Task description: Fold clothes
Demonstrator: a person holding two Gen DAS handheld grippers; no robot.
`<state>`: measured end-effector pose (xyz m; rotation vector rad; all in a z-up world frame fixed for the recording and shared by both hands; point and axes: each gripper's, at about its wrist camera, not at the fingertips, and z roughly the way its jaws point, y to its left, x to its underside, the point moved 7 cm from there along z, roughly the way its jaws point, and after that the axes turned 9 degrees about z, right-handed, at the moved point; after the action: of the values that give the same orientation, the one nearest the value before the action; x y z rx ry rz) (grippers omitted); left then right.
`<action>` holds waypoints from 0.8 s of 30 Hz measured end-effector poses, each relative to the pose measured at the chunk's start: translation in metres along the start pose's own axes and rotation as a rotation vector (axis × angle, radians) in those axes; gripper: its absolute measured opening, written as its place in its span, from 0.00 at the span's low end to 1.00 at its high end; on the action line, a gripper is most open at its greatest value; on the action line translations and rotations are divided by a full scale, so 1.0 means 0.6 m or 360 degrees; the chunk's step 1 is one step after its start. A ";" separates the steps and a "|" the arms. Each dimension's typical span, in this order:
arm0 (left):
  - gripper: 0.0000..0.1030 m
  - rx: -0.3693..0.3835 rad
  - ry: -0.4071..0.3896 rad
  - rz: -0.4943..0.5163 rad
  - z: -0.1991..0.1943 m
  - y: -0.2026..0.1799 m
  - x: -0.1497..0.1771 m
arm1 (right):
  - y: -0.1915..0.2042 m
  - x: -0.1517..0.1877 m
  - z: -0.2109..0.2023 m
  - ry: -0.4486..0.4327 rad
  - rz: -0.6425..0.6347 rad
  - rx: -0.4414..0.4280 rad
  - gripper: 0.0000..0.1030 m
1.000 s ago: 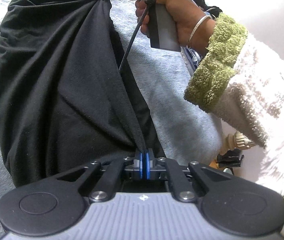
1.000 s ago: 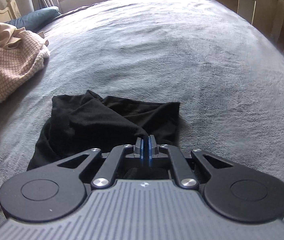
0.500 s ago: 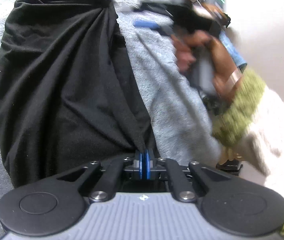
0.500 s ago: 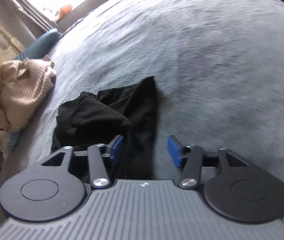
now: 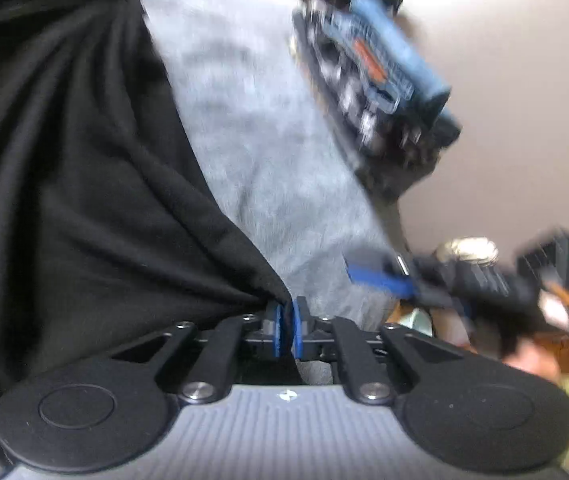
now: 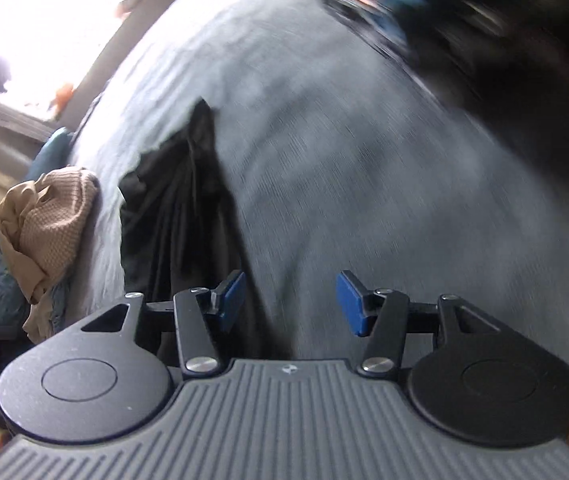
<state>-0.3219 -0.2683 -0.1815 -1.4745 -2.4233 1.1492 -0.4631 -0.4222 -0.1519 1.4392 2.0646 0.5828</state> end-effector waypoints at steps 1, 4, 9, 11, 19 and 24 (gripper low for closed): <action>0.37 0.0007 0.0049 -0.0014 0.010 0.000 0.004 | -0.012 0.025 -0.013 -0.0009 0.0050 0.0018 0.49; 0.49 0.0014 0.0121 -0.0001 0.010 -0.006 0.032 | -0.046 0.086 -0.034 -0.0041 0.0203 0.0084 0.49; 0.71 0.0160 0.0044 -0.0187 0.010 -0.013 0.028 | -0.081 0.142 -0.058 -0.0126 0.0419 0.0073 0.49; 0.75 0.0251 0.0020 -0.0366 0.024 -0.005 0.021 | -0.089 0.153 -0.063 -0.0153 0.0494 0.0059 0.49; 0.78 0.0481 -0.0049 -0.1014 0.007 0.047 0.043 | -0.038 0.165 -0.053 -0.0192 0.0290 0.0039 0.49; 0.81 0.0533 -0.0058 -0.1096 0.003 0.059 0.042 | 0.006 0.158 -0.009 -0.0172 0.0268 -0.0069 0.49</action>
<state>-0.3102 -0.2403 -0.2127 -0.4609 -2.2990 1.3005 -0.4901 -0.3321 -0.1639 1.5941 1.8493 0.5989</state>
